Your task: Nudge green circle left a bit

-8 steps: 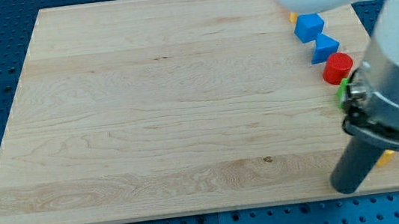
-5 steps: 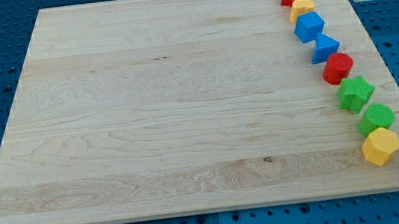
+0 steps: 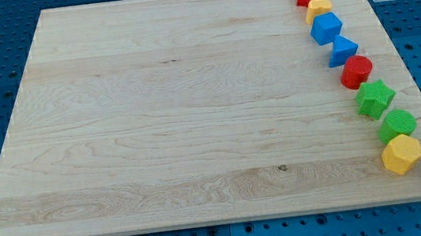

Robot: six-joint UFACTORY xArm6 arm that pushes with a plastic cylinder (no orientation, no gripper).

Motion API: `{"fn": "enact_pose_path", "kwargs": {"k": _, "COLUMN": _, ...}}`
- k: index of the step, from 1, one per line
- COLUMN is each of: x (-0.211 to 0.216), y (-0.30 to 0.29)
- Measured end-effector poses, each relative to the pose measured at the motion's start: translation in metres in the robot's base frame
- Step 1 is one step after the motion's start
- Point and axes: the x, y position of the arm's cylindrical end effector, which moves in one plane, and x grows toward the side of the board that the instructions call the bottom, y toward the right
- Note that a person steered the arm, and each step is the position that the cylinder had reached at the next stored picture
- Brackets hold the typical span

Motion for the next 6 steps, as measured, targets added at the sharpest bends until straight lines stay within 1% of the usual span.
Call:
{"fn": "enact_pose_path", "kwargs": {"k": 4, "x": -0.002, "y": -0.009}}
{"fn": "enact_pose_path", "kwargs": {"k": 6, "x": -0.011, "y": -0.009}}
